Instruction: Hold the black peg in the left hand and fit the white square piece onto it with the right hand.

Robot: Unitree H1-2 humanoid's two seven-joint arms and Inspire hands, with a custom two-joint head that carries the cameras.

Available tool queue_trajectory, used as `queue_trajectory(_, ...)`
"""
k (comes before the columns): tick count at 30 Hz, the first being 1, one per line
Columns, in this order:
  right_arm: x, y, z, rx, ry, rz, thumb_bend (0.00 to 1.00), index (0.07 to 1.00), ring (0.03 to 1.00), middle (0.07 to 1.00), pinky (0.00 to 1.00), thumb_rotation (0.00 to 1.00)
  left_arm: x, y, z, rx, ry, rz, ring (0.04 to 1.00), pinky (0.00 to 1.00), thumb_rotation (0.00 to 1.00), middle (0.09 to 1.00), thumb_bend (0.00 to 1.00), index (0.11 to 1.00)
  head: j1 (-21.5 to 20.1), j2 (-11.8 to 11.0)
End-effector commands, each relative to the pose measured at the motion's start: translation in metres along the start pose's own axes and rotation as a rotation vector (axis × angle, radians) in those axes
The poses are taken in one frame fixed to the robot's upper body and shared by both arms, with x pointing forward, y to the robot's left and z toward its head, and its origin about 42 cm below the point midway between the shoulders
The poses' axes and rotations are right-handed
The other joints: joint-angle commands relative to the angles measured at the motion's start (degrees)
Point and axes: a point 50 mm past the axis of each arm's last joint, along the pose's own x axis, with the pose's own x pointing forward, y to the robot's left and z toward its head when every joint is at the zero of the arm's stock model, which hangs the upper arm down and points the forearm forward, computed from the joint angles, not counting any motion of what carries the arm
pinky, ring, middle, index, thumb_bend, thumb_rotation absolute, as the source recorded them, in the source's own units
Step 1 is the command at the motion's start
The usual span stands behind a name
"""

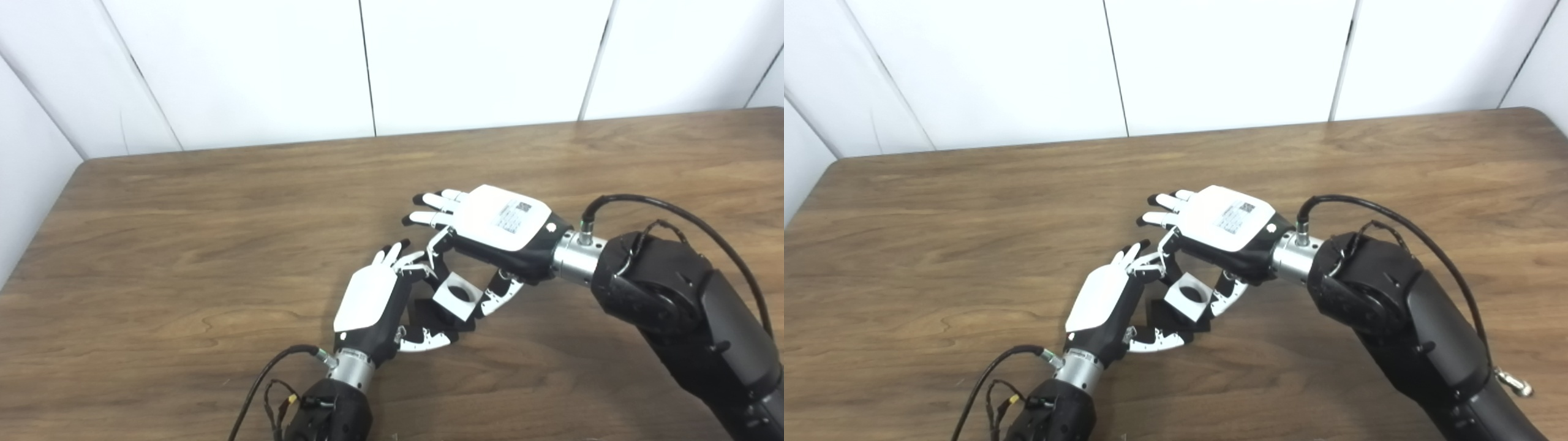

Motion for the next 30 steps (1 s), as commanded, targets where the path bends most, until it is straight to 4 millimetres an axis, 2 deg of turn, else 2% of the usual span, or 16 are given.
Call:
queue_trajectory(1,0.007,-0.010,0.010,-0.021,-0.053,-0.025,0.52,0.490,1.000,0.935,0.98,0.13,0.012,0.000,0.009,0.006,-0.034,0.009,0.988,1.00,0.07,0.865,0.51,0.487,0.1,0.1)
queue_trajectory(23,0.007,-0.017,0.022,-0.148,-0.049,0.032,0.52,0.489,1.000,0.937,0.95,0.12,0.019,-0.007,0.004,0.018,-0.025,-0.005,0.981,1.00,0.07,0.854,0.51,0.487,0.0,0.8)
queue_trajectory(30,0.010,-0.008,0.018,-0.169,-0.036,0.051,0.52,0.488,1.000,0.926,0.92,0.12,0.019,-0.007,0.008,0.011,-0.025,-0.004,0.982,1.00,0.08,0.850,0.51,0.487,0.3,0.8)
